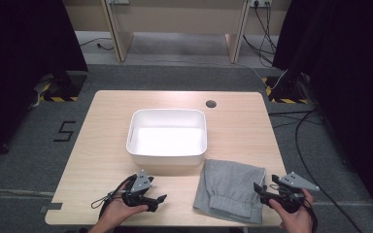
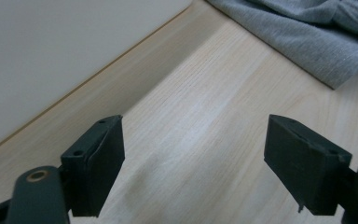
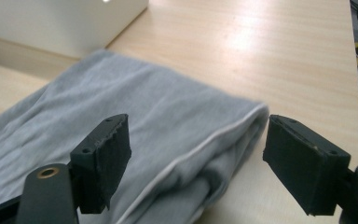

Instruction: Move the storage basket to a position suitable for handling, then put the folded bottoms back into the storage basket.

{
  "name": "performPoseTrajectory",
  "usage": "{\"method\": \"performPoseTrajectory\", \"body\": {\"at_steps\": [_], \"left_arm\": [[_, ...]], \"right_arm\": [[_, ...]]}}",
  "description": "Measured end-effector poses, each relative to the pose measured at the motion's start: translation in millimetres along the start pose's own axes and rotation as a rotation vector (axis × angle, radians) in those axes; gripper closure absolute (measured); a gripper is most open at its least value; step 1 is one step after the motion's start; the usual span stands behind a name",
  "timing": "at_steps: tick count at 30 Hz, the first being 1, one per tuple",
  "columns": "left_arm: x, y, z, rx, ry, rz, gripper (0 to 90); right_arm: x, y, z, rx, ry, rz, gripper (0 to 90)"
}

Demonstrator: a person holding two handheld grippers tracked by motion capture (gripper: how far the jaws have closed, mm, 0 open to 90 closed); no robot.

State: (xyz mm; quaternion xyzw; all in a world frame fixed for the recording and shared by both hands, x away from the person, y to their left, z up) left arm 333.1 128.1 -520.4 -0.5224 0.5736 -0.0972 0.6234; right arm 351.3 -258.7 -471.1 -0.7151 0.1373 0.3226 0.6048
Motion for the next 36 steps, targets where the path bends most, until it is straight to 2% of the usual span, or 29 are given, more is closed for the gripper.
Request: {"method": "performPoseTrajectory", "body": {"at_steps": [4, 9, 17, 21, 23, 25, 29, 36], "left_arm": [[7.5, -1.5, -5.1, -0.001, 0.017, -0.001, 17.3], [15.9, -4.9, -15.6, 0.012, 0.041, -0.002, 15.6], [29.3, -8.4, -34.4, 0.053, 0.063, 0.000, 15.3], [41.2, -11.5, -43.7, 0.077, 0.072, 0.009, 15.2], [46.1, -10.8, -49.0, 0.075, 0.092, 0.027, 15.2], [50.1, -12.1, -54.9, 0.073, 0.109, 0.025, 15.2], [59.7, -15.2, -61.6, 0.090, 0.110, 0.033, 15.1], [75.2, -25.5, -79.0, 0.113, 0.139, 0.035, 15.1]], "right_arm": [[13.7, -3.9, -6.1, -0.003, -0.017, 0.009, 23.0], [24.6, 2.5, -11.9, 0.000, -0.016, 0.039, 23.2], [31.4, -4.9, -12.9, -0.013, -0.024, 0.027, 23.1], [39.6, -9.1, -13.7, -0.028, -0.033, 0.027, 23.1], [43.6, -8.8, -13.7, -0.023, -0.035, 0.037, 23.2], [47.8, -8.9, -14.4, -0.021, -0.040, 0.044, 23.3], [57.3, -11.5, -18.0, -0.029, -0.039, 0.052, 23.2], [67.7, -7.2, -21.6, -0.040, -0.032, 0.094, 21.7]]}}
Point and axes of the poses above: each handheld gripper's, and its own axes: x roughly forward along the jaws, y roughly out of its underside, z roughly to its left, the point moved 7 cm from there along x, roughly forward along the jaws, and after that the axes turned 12 degrees about y, right-handed, at the moved point
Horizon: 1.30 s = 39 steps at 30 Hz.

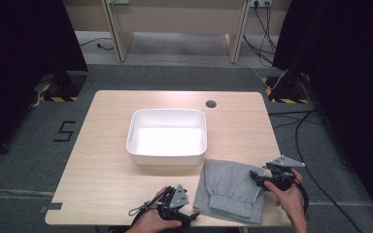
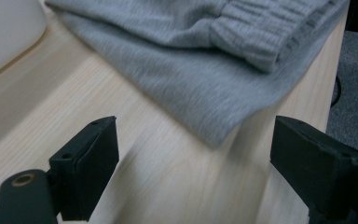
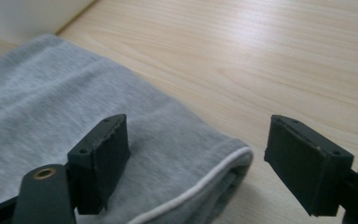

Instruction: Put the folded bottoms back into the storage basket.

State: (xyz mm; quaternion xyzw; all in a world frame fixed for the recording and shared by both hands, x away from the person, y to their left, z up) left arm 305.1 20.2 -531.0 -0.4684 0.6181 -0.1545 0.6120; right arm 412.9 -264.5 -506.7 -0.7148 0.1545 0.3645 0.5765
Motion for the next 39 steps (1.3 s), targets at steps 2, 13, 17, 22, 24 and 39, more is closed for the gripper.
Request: {"method": "performPoseTrajectory", "body": {"at_steps": [2, 13, 17, 22, 24, 39], "left_arm": [[4.7, -4.5, -3.8, 0.011, 0.010, 0.003, 15.1], [36.7, -20.4, -17.2, 0.034, 0.031, 0.022, 14.8], [44.4, -25.4, -20.0, 0.022, 0.050, 0.014, 15.2], [51.0, -34.6, -15.8, 0.026, 0.054, 0.017, 20.5], [53.5, -35.9, -15.5, 0.055, 0.054, 0.031, 23.6], [51.3, -38.2, -15.9, 0.089, 0.096, -0.027, 66.5]], "right_arm": [[1.5, 0.1, -3.2, -0.002, 0.009, 0.004, 21.1], [10.0, 9.3, 1.2, -0.022, -0.056, 0.041, 22.3], [11.7, 14.5, 1.7, 0.011, -0.087, 0.056, 25.1], [10.9, 15.9, 4.9, -0.008, -0.081, 0.056, 29.3], [11.3, 16.5, 6.3, -0.011, -0.079, 0.060, 30.7], [5.0, 18.6, 10.1, 0.091, -0.126, 0.006, 57.6]]}}
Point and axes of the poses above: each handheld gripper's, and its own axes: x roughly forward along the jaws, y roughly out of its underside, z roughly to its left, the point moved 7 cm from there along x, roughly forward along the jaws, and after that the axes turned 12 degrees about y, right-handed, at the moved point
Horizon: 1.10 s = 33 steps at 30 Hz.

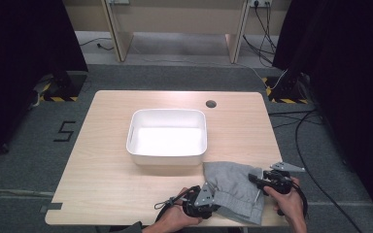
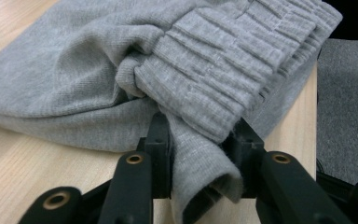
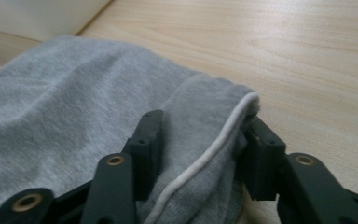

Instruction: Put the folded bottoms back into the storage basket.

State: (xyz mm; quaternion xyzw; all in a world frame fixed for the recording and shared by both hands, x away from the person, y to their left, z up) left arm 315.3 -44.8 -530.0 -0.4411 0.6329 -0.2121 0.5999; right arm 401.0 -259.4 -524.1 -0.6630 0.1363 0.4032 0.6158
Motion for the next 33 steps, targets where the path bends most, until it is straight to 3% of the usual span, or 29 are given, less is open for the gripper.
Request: {"method": "performPoseTrajectory", "body": {"at_steps": [3, 7, 12, 25, 33], "left_arm": [[-1.3, 0.5, 0.0, -0.005, 0.004, -0.003, 67.4], [-7.4, 1.9, -4.0, 0.006, 0.017, 0.000, 68.4], [-14.3, 0.3, -5.6, -0.018, 0.045, -0.016, 69.0], [-32.0, -24.3, -16.2, 0.013, 0.078, -0.068, 70.6], [-36.5, -31.4, -19.1, 0.025, 0.088, -0.077, 70.8]], "right_arm": [[-2.9, -0.2, 1.3, 0.015, 0.005, -0.011, 61.2], [-10.1, -2.0, 8.2, -0.021, 0.013, -0.044, 65.3], [-18.2, -6.1, 16.0, -0.058, 0.003, -0.086, 66.6], [-49.5, -23.6, 24.8, -0.085, 0.012, -0.185, 67.6], [-62.4, -31.9, 29.4, -0.094, 0.024, -0.215, 67.6]]}}
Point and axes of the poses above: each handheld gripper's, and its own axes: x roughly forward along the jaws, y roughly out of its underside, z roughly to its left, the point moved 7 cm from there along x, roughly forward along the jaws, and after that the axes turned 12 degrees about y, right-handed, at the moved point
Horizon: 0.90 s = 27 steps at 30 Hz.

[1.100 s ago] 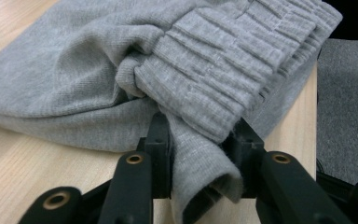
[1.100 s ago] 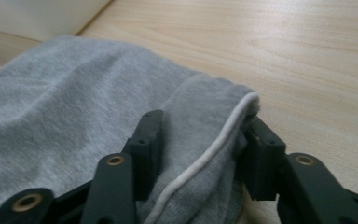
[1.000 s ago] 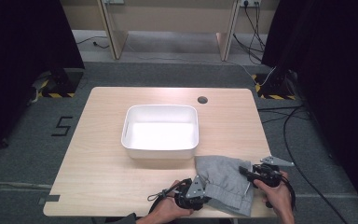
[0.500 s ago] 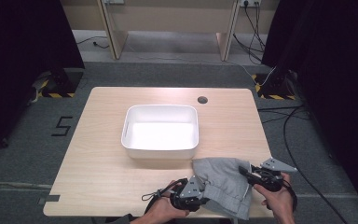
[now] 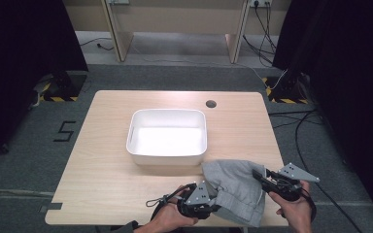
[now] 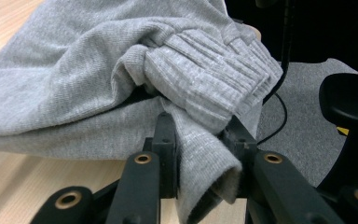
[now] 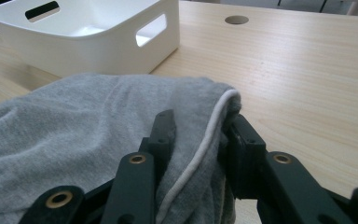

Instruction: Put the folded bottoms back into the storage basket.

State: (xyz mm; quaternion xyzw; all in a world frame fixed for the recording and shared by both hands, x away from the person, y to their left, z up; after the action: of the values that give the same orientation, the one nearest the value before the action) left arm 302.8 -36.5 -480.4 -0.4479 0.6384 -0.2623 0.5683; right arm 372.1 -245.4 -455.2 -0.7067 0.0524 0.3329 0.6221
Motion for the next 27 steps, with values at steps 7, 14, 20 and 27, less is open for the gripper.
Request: {"method": "performPoseTrajectory", "body": {"at_steps": [7, 14, 20, 27], "left_arm": [[-3.6, -5.5, 1.8, -0.007, 0.002, -0.014, 70.9], [-10.2, -17.4, -0.5, 0.011, 0.001, -0.016, 70.9], [-17.5, -35.7, -1.7, 0.028, -0.002, -0.032, 71.0], [-28.9, -64.3, -6.5, 0.070, -0.001, -0.046, 71.0]], "right_arm": [[-4.9, -9.0, 0.2, -0.001, 0.006, -0.018, 67.6], [-12.1, -18.6, 1.3, -0.004, 0.005, -0.039, 67.6], [-22.2, -32.7, -1.1, -0.002, 0.015, -0.050, 67.6], [-37.8, -57.3, -1.2, -0.042, 0.022, -0.084, 67.6]]}}
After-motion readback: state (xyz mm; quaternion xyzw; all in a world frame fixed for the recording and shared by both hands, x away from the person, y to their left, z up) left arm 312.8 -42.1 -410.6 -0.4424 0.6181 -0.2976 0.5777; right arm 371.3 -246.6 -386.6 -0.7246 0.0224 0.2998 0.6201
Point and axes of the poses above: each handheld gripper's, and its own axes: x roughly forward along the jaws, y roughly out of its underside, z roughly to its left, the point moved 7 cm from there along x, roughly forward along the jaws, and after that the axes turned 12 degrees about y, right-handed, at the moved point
